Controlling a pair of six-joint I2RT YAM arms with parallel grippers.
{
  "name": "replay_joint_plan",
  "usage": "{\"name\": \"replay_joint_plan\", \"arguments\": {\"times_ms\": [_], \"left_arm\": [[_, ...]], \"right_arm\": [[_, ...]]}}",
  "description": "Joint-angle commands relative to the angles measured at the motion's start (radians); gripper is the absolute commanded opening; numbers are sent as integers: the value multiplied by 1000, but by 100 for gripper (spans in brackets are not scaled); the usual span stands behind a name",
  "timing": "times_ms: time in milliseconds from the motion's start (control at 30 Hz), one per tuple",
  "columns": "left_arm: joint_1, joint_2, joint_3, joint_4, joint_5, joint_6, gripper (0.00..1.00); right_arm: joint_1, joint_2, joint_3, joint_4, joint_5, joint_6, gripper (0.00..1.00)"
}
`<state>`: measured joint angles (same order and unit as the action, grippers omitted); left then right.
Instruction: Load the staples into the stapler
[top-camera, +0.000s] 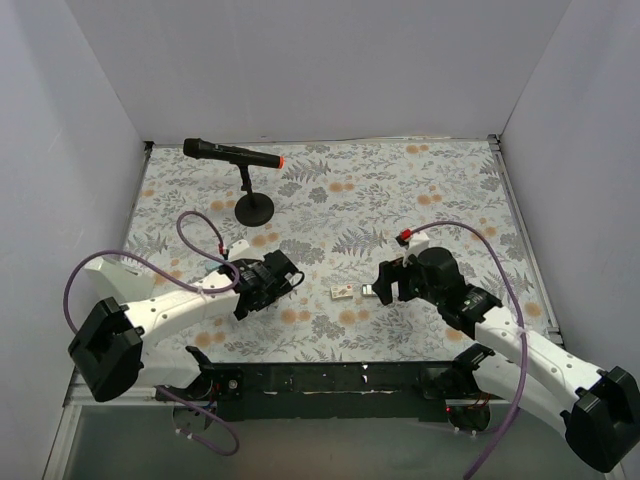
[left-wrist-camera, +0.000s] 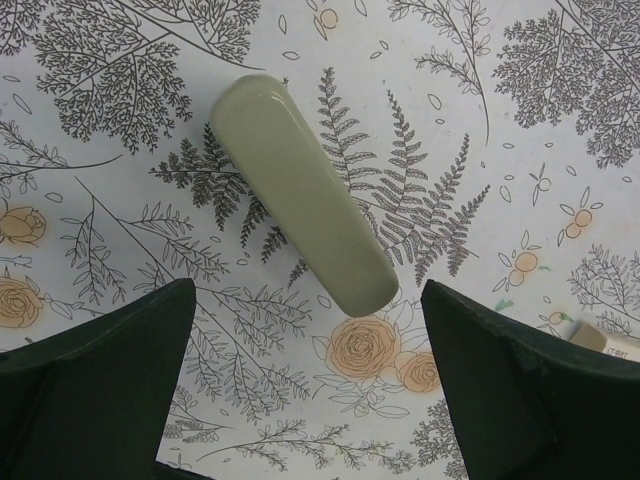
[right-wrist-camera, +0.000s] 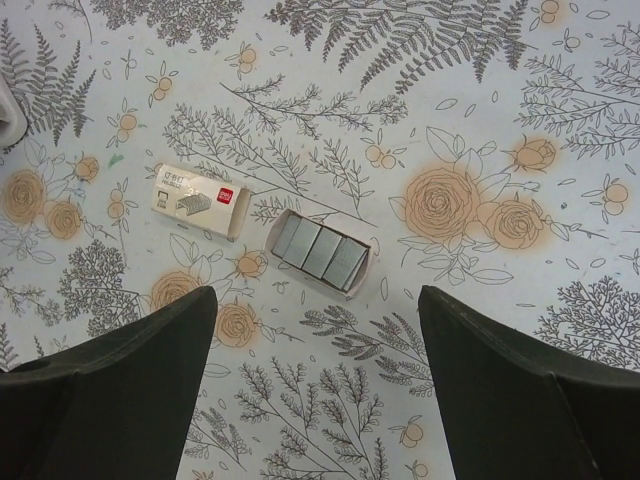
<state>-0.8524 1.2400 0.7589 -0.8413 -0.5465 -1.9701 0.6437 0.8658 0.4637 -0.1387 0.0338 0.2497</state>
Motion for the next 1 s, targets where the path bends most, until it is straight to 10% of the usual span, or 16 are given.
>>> {"name": "replay_joint_plan", "arguments": {"times_ms": [0,667,967], "left_arm": [[10,59,65,-18,-35,-311,96],[21,279,108,54,-53,-328,43],[24,220,59,157,-26,-77,20]], "right_arm": [[5,-79,-36,88,-12,-33,90],[5,-129,-79,126,-75,-44,87],[5,-106,-77,129,-104,-43,86]]}}
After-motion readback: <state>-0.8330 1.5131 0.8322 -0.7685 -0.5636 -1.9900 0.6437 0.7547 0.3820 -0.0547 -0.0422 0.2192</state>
